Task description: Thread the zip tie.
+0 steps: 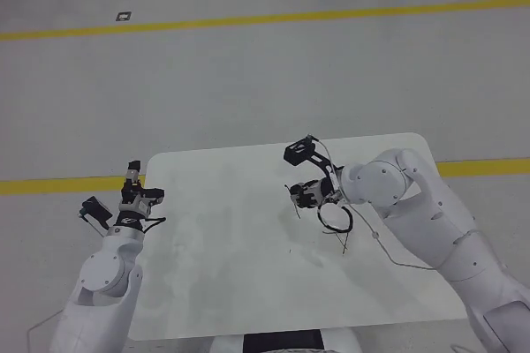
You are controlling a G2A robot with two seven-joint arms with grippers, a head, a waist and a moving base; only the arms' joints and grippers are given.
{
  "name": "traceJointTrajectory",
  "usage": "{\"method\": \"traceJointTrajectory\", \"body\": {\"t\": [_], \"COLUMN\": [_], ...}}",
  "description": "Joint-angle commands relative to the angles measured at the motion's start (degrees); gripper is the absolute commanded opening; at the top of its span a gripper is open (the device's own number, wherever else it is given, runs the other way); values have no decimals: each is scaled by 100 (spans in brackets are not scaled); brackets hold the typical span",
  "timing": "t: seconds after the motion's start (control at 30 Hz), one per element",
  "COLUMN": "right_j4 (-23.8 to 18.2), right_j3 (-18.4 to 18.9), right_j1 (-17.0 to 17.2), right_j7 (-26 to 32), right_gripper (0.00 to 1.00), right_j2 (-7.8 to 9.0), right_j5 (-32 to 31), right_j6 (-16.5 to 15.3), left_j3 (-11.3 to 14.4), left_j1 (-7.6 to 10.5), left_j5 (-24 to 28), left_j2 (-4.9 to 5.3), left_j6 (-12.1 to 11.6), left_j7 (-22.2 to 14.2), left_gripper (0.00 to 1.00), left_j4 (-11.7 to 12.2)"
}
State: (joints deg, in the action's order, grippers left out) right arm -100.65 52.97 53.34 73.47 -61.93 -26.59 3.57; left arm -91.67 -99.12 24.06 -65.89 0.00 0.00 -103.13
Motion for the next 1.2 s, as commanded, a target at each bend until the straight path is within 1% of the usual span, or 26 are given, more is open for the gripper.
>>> {"method": "traceJointTrajectory", "body": {"t": [0.0,0.07,0.1,0.13,0.17,0.2,0.23,0.37,0.43,0.47,0.73,0.8,0.9,0.93,0.97,1.0,1.03,1.07,1.13,1.17], "right_j4": [3,0,13,70,93,161,245,570,839,939,939,958,1057,1121,1189,1255,1334,1413,1574,1749], "right_j3": [-1,-18,-12,-27,-52,-64,-83,-231,-271,-258,-258,-265,-237,-210,-194,-193,-201,-219,-261,-271], "right_j1": [51,63,50,8,-59,-105,-179,-497,-590,-618,-618,-524,-556,-595,-613,-647,-714,-760,-885,-949], "right_j7": [-132,-242,-291,-265,-256,-275,-252,-185,-216,-335,-335,-435,-421,-420,-418,-378,-361,-324,-280,-269], "right_gripper": [0,0,0,0,0,0,0,0,0,0,0,0,0,0,0,0,0,0,0,0], "right_j2": [-4,-22,-39,-64,-82,-104,-141,-246,-286,-314,-314,-320,-332,-343,-353,-364,-382,-397,-432,-459], "right_j5": [34,104,238,421,463,582,819,1185,1241,1295,1295,1399,1492,1552,1611,1658,1659,1657,1602,1615], "right_j6": [4,148,273,485,587,763,1015,1592,1592,1592,1592,1553,1592,1592,1592,1592,1592,1592,1592,1592], "left_j3": [0,0,0,0,0,0,0,0,0,0,0,8,88,118,139,157,181,196,231,262], "left_j1": [0,0,0,0,0,0,0,0,0,0,0,16,27,10,-8,-26,-54,-74,-89,-82], "left_j5": [0,0,0,0,0,0,0,0,0,0,0,-71,-821,-1239,-1522,-1919,-2534,-2921,-3712,-4175], "left_j2": [0,0,0,0,0,0,0,0,0,0,0,1,14,23,27,37,54,61,72,75], "left_j6": [0,0,0,0,0,0,0,0,0,0,0,-20,-353,-553,-694,-853,-1090,-1254,-1549,-1735], "left_j7": [0,0,0,0,0,0,0,0,0,0,0,-10,-47,-48,-29,-12,15,88,287,447], "left_gripper": [100,100,100,100,100,100,100,100,100,100,100,100,100,100,100,100,100,100,100,100], "left_j4": [0,0,0,0,0,0,0,0,0,0,0,-3,-8,-8,6,17,43,88,214,313]}}
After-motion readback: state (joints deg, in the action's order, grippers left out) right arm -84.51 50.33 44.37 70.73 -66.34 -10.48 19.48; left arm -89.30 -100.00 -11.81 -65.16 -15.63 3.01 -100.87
